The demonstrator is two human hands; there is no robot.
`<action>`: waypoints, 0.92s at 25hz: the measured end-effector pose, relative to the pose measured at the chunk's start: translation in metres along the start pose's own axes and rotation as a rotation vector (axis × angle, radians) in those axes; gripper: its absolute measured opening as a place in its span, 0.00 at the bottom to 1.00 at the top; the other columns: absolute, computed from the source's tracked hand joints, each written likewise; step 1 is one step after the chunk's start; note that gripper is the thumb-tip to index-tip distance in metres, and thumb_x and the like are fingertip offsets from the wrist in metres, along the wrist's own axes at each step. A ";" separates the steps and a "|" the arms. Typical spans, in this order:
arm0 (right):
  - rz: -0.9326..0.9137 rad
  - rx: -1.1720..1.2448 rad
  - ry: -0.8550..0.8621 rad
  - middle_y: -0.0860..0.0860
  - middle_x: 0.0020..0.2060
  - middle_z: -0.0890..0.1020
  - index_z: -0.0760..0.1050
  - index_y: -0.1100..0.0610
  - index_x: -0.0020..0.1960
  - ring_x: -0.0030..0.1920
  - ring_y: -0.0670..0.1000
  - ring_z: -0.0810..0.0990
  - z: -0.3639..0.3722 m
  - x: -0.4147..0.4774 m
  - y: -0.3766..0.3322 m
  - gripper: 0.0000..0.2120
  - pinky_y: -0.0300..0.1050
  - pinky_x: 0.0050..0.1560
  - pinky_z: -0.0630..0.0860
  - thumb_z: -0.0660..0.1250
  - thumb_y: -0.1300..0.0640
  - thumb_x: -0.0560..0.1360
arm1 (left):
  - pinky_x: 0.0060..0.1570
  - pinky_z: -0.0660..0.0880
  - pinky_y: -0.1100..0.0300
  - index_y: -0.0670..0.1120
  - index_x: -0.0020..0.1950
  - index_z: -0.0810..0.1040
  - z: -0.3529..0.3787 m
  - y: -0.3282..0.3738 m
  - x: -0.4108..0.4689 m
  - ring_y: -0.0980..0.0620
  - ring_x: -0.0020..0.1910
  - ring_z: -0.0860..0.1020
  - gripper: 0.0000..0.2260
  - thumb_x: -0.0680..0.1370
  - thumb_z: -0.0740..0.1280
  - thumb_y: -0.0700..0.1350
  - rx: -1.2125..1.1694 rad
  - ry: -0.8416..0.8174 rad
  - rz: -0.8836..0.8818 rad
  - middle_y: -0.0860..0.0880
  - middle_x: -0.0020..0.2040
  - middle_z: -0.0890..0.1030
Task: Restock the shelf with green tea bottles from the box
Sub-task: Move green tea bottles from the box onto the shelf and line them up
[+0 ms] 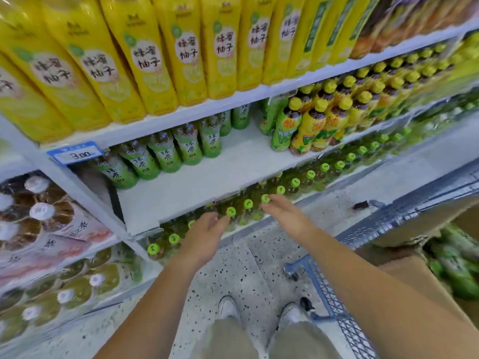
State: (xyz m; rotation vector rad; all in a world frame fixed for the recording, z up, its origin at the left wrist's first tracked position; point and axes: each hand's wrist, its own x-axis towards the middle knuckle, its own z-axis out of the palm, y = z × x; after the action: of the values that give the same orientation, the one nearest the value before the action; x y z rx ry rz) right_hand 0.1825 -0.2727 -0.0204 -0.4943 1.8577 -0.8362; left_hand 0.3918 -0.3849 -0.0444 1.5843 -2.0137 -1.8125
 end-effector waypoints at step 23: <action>0.048 0.170 0.262 0.49 0.76 0.68 0.60 0.50 0.80 0.68 0.47 0.69 -0.275 -0.237 0.205 0.32 0.40 0.64 0.63 0.59 0.37 0.81 | 0.47 0.66 0.65 0.54 0.74 0.71 0.289 0.185 -0.125 0.63 0.54 0.72 0.24 0.81 0.64 0.62 0.206 -0.241 0.284 0.58 0.62 0.74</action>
State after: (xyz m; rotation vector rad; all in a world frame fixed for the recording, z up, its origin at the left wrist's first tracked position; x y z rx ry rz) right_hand 0.0380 0.1124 0.0494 -0.2410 2.0045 -1.0555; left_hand 0.1649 -0.1232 0.0689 1.0808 -2.4505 -1.8087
